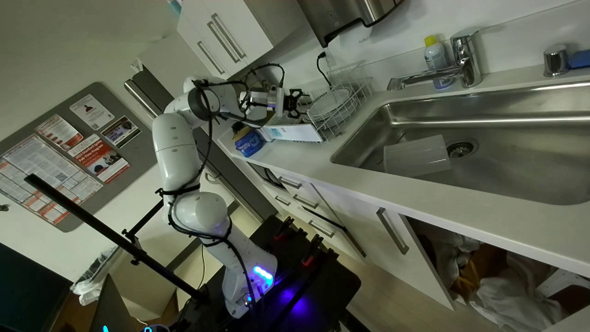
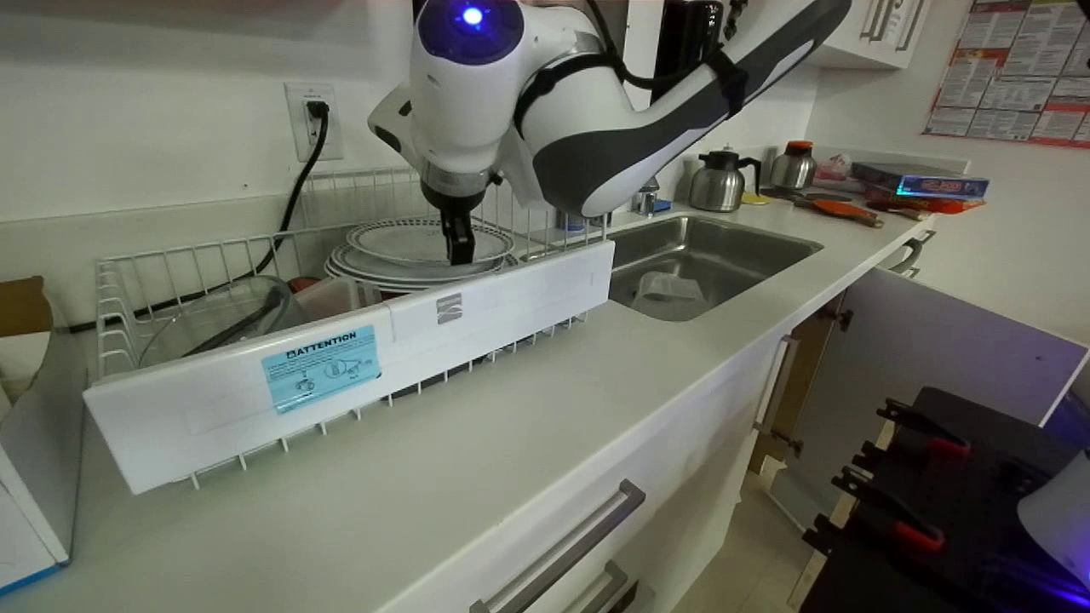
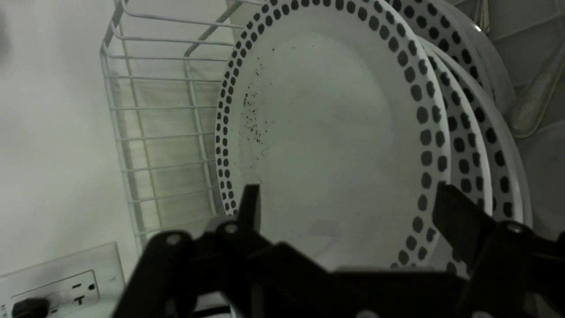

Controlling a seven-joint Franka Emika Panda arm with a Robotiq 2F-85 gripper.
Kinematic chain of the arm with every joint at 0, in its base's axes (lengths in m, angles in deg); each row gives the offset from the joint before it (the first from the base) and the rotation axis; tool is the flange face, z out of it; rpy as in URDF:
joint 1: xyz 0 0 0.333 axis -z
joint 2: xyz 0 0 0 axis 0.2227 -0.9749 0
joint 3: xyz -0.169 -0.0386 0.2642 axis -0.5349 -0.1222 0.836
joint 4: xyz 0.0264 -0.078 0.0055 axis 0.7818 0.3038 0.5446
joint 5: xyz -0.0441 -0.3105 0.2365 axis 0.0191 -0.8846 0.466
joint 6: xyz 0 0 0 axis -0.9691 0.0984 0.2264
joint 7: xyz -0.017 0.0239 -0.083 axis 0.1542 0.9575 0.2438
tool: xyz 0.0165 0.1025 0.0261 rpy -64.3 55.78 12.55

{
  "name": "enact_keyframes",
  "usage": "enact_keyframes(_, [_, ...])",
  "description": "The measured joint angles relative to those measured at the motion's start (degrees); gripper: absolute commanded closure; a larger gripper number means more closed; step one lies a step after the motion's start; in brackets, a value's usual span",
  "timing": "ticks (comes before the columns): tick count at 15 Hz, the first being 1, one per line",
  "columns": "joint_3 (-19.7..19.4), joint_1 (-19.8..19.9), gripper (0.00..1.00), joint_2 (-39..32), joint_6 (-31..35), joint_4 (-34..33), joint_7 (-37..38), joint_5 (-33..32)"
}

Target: Take the plate and put it in the sink

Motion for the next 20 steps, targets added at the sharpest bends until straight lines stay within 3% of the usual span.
enact_keyframes(20, [0.8,1.4,0.00,-1.5,1.6,-0.5,-4.2,6.1])
